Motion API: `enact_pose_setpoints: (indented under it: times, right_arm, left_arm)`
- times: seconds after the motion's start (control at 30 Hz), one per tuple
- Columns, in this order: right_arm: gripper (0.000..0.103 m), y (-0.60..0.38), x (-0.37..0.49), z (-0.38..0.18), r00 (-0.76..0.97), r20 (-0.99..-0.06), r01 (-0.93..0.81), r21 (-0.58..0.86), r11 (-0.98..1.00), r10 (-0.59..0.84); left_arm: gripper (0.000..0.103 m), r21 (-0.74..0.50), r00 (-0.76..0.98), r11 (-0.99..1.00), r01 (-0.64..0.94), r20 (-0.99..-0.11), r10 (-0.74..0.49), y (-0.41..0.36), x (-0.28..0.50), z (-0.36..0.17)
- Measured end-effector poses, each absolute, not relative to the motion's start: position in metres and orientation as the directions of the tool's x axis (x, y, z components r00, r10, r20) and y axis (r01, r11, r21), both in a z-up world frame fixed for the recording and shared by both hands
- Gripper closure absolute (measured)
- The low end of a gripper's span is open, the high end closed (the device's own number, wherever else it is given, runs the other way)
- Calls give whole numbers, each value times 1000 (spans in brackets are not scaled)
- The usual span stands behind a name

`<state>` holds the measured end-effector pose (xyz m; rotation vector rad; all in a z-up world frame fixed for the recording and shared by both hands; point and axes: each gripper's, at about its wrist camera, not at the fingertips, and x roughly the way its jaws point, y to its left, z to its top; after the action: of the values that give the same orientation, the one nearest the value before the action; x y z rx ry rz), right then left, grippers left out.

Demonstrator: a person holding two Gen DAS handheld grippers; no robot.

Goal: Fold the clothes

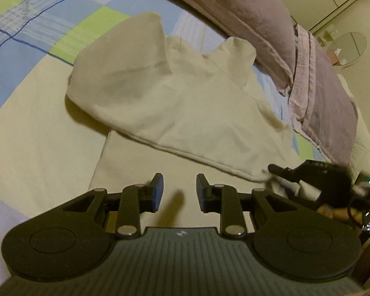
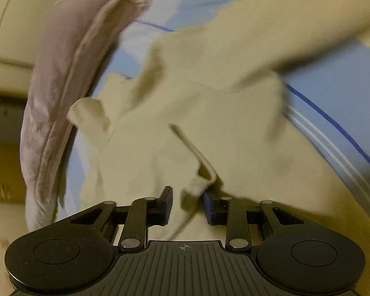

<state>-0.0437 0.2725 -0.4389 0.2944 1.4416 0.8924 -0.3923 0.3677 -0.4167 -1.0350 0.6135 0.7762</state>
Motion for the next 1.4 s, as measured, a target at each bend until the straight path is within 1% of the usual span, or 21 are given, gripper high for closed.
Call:
enact_pose_setpoints:
  times: [0.03, 0.07, 0.13, 0.2, 0.23, 0.27, 0.3, 0.37, 0.43, 0.47, 0.53, 0.57, 0.63, 0.7, 0.77, 0.83, 0.93, 1.1, 1.2, 1.33, 1.4]
  right_arm:
    - [101, 279, -46, -429, -103, -701, -404, 678, 614, 706]
    - [101, 283, -47, -413, -90, -652, -461, 698, 548, 753]
    - [102, 281, -48, -365, -56, -488, -587, 722, 367, 871]
    - [102, 265, -38, -324, -8, -323, -649, 722, 241, 946]
    - [102, 255, -29, -312, 36, -290, -660, 711, 240, 956]
    - [102, 246, -16, -307, 96, -302, -660, 694, 288, 948]
    - [102, 238, -4, -310, 150, -345, -650, 672, 355, 927]
    - [101, 229, 21, -335, 233, -484, -600, 611, 516, 844]
    - [101, 221, 43, -372, 286, -614, -524, 543, 656, 736]
    - [101, 218, 51, -386, 296, -660, -487, 518, 703, 691]
    - [101, 212, 63, -405, 286, -715, -422, 504, 753, 639]
    - [101, 209, 66, -408, 281, -707, -412, 522, 747, 649]
    - [101, 208, 59, -398, 278, -647, -481, 546, 686, 710]
    - [101, 215, 56, -400, 265, -674, -526, 498, 690, 689]
    - [101, 221, 56, -406, 250, -707, -537, 467, 702, 662]
    - [101, 222, 61, -412, 240, -717, -510, 480, 713, 654]
    - [101, 221, 61, -416, 251, -722, -497, 475, 726, 645]
    - [101, 206, 64, -416, 249, -733, -456, 488, 744, 633]
    - [101, 206, 66, -417, 246, -733, -456, 490, 743, 635]
    - [101, 204, 66, -422, 260, -740, -464, 468, 752, 620]
    - [101, 203, 66, -424, 268, -744, -468, 455, 758, 612]
  left_arm:
    - [80, -514, 586, 295, -805, -764, 269, 368, -392, -418]
    - [80, -513, 585, 296, -806, -765, 268, 368, -391, -419]
    - [80, -507, 583, 306, -806, -768, 265, 368, -390, -419]
    - [80, -497, 577, 316, -808, -773, 262, 368, -389, -421]
    - [80, -494, 575, 318, -809, -775, 261, 369, -388, -422]
    - [80, -491, 574, 319, -810, -777, 260, 370, -387, -423]
    - [80, -489, 572, 320, -811, -779, 259, 371, -386, -425]
    - [80, -480, 566, 326, -814, -782, 261, 373, -383, -426]
    - [80, -466, 560, 345, -815, -786, 261, 375, -380, -426]
    - [80, -458, 557, 355, -815, -789, 260, 376, -378, -426]
    - [80, -451, 557, 373, -811, -790, 255, 377, -378, -427]
    - [81, -449, 558, 381, -808, -791, 251, 378, -378, -428]
    - [81, -447, 558, 393, -804, -794, 239, 380, -378, -427]
    - [81, -458, 566, 392, -798, -794, 224, 383, -377, -420]
    - [81, -492, 597, 384, -781, -769, 228, 390, -383, -408]
    - [80, -529, 624, 353, -772, -737, 260, 404, -390, -396]
    - [74, -564, 629, 278, -777, -703, 332, 436, -400, -387]
    - [70, -668, 637, 82, -740, -655, 407, 505, -410, -414]
    - [68, -730, 664, -30, -683, -638, 391, 538, -408, -440]
    - [67, -786, 719, -107, -609, -604, 343, 561, -397, -466]
    - [74, -756, 701, -31, -653, -620, 354, 563, -389, -460]
